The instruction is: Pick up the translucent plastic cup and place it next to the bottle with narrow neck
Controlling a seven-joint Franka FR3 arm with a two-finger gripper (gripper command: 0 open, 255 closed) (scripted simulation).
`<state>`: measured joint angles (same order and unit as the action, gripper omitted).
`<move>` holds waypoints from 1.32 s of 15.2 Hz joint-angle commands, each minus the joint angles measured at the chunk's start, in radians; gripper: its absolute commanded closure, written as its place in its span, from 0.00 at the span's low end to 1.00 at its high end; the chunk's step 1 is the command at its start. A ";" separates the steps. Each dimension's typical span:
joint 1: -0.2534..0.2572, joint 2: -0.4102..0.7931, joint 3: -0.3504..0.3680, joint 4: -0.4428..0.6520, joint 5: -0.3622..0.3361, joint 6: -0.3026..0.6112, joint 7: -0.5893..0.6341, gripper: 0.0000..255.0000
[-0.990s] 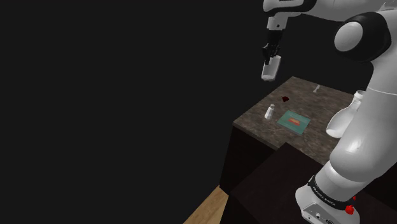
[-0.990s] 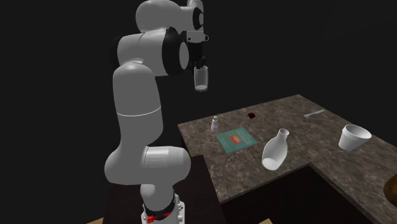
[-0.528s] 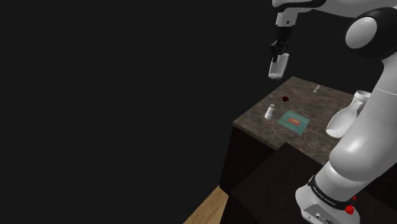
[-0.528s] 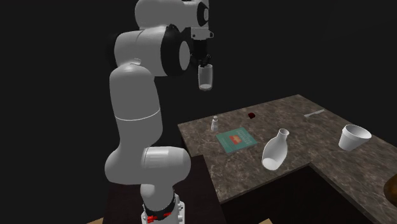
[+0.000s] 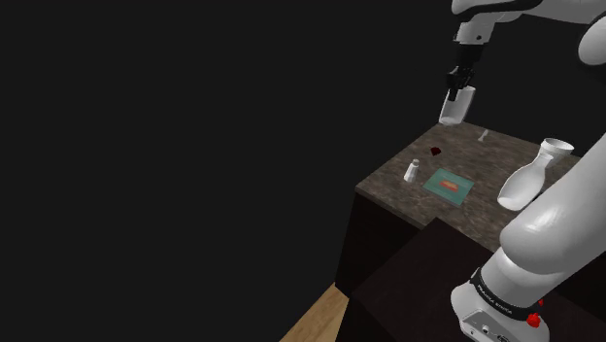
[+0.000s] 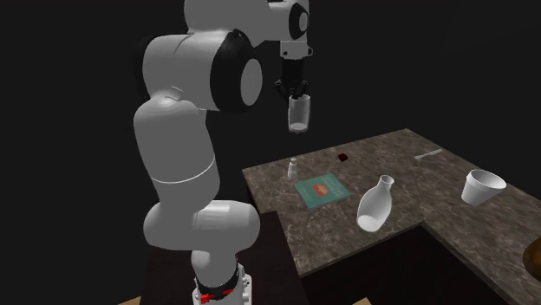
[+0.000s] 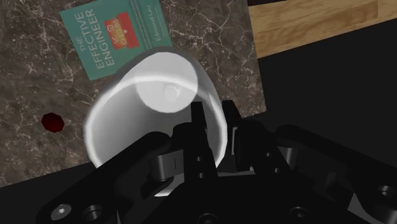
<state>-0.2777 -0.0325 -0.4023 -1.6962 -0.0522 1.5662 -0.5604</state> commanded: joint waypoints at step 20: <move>-0.195 -0.204 -0.250 -0.174 -0.168 0.038 -0.414 1.00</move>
<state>-0.4652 -0.2404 -0.6385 -1.8777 -0.2179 1.6045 -0.9515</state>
